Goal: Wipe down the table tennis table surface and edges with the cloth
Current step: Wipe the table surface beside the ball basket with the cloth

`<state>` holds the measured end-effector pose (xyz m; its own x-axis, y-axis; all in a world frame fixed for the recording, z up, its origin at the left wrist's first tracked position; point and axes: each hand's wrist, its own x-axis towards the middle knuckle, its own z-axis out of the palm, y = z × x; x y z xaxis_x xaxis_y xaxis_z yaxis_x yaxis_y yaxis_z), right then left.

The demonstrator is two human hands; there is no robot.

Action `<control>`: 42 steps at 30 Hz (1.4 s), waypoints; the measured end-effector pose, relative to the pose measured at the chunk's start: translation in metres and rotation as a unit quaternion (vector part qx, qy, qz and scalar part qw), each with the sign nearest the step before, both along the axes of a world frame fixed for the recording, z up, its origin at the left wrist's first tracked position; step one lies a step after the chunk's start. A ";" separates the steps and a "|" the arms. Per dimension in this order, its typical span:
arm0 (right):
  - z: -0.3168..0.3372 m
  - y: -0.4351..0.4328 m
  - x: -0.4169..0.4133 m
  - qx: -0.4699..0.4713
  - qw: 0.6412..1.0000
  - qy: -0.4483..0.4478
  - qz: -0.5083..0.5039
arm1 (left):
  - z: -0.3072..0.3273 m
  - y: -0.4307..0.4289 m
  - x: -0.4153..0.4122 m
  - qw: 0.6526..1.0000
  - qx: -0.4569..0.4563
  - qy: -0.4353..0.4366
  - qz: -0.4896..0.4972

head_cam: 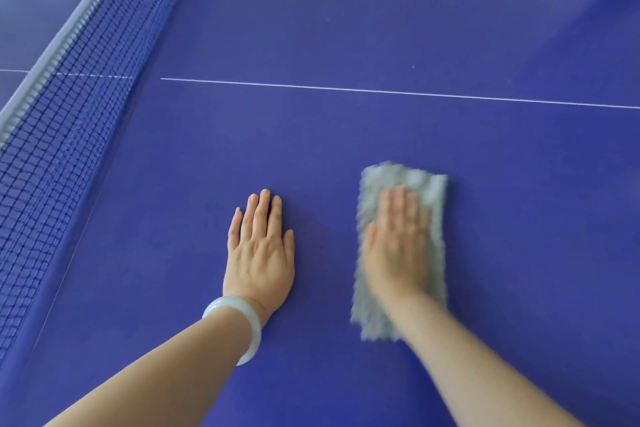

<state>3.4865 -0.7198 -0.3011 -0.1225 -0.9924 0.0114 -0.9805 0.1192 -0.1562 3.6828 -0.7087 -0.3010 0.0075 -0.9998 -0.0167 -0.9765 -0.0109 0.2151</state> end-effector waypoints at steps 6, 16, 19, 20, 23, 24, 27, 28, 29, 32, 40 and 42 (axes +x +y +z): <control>-0.002 0.031 -0.035 0.003 0.928 0.012 0.372 | 0.001 -0.004 -0.003 1.000 0.004 -0.004 -0.003; -0.007 -0.018 0.028 -0.006 0.990 -0.019 0.142 | 0.002 -0.001 -0.002 1.000 0.006 -0.003 0.002; 0.001 -0.004 0.008 0.011 0.927 -0.003 0.375 | 0.003 -0.003 -0.003 1.000 0.006 0.007 0.002; 0.003 -0.022 -0.017 0.002 0.925 0.009 0.380 | 0.003 -0.003 -0.004 1.000 0.006 0.004 0.002; 0.012 -0.084 -0.090 0.019 0.985 0.050 0.167 | 0.003 -0.003 -0.004 1.000 0.011 -0.006 0.003; 0.016 -0.099 -0.104 0.041 0.996 0.054 0.061 | 0.003 -0.003 -0.004 1.000 0.012 -0.009 0.003; 0.010 -0.112 -0.070 0.052 0.995 0.035 -0.083 | 0.002 -0.003 -0.003 1.000 0.014 -0.016 0.006; 0.005 -0.108 -0.044 0.046 0.997 0.028 -0.057 | 0.002 -0.002 -0.002 1.000 0.016 -0.016 0.006; 0.002 -0.102 -0.016 0.033 0.999 0.014 0.003 | 0.003 -0.002 -0.002 1.000 0.016 -0.017 0.005; -0.004 -0.078 0.045 0.029 0.964 -0.007 0.263 | 0.004 -0.001 -0.002 1.000 0.015 -0.018 0.002; 0.011 -0.168 -0.105 0.042 0.995 0.057 -0.065 | 0.002 -0.005 -0.005 1.000 0.012 -0.006 0.012; 0.009 -0.167 -0.075 0.055 0.993 0.051 -0.094 | 0.002 -0.003 -0.005 1.000 0.015 -0.009 0.015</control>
<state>3.4116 -0.8870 -0.2920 -0.3090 -0.9482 -0.0743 -0.9495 0.3120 -0.0335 3.6777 -0.7122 -0.2985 0.0374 -0.9982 -0.0467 -0.9794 -0.0459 0.1969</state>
